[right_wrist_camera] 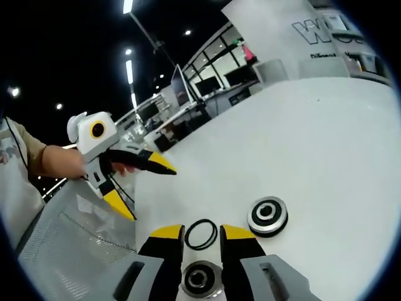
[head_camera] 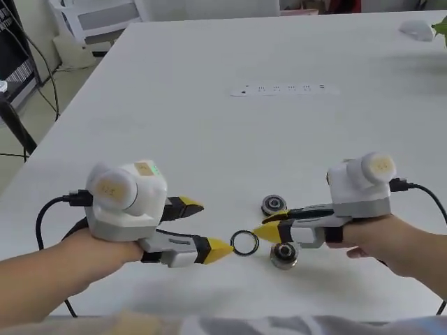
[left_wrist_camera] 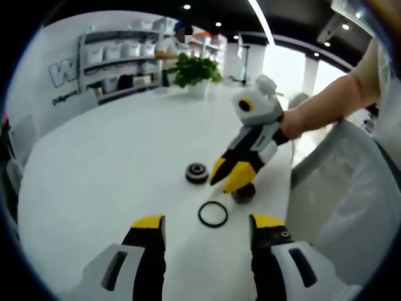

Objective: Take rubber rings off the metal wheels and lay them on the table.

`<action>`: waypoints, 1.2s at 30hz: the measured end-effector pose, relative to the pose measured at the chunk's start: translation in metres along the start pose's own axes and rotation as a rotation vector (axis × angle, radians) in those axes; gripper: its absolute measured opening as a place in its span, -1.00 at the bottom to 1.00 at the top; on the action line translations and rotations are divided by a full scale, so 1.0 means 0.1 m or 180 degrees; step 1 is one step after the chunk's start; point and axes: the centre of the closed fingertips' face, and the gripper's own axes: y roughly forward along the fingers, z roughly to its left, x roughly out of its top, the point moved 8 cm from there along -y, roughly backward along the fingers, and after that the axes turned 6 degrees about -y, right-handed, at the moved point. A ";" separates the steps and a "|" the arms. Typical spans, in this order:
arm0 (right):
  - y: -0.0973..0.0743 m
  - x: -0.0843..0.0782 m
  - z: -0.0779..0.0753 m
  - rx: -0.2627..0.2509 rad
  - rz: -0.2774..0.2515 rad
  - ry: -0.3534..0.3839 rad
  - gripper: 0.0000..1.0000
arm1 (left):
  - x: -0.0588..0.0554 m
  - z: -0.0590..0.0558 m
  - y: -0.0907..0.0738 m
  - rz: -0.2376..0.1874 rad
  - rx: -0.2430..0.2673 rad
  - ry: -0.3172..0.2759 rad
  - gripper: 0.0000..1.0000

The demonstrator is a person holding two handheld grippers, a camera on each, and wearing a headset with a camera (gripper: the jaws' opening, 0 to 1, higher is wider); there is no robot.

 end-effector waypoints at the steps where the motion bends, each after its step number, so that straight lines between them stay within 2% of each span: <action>1: -0.02 0.02 -0.01 -0.0019 -0.0032 0.0003 -0.59 | 0.01 0.01 0.01 -0.0006 0.0010 0.0022 0.08; 12: -0.19 0.10 -0.13 -0.0220 -0.0212 -0.0001 -0.52 | 0.17 0.15 0.14 -0.0004 0.0043 0.0107 0.07; 24: -0.24 0.06 -0.24 -0.0410 -0.0173 -0.0135 -0.47 | 0.28 0.19 0.37 -0.0004 0.0049 0.0173 0.01; 27: -0.25 0.04 -0.27 -0.0451 -0.0162 -0.0161 -0.47 | 0.29 0.24 0.45 -0.0004 0.0052 0.0165 -0.03; 30: -0.25 0.02 -0.30 -0.0491 -0.0149 -0.0189 -0.46 | 0.32 0.23 0.53 -0.0027 0.0041 0.0098 -0.06; 36: -0.24 -0.01 -0.32 -0.0525 -0.0114 -0.0268 -0.46 | 0.32 0.20 0.65 0.0027 0.0018 0.0192 -0.12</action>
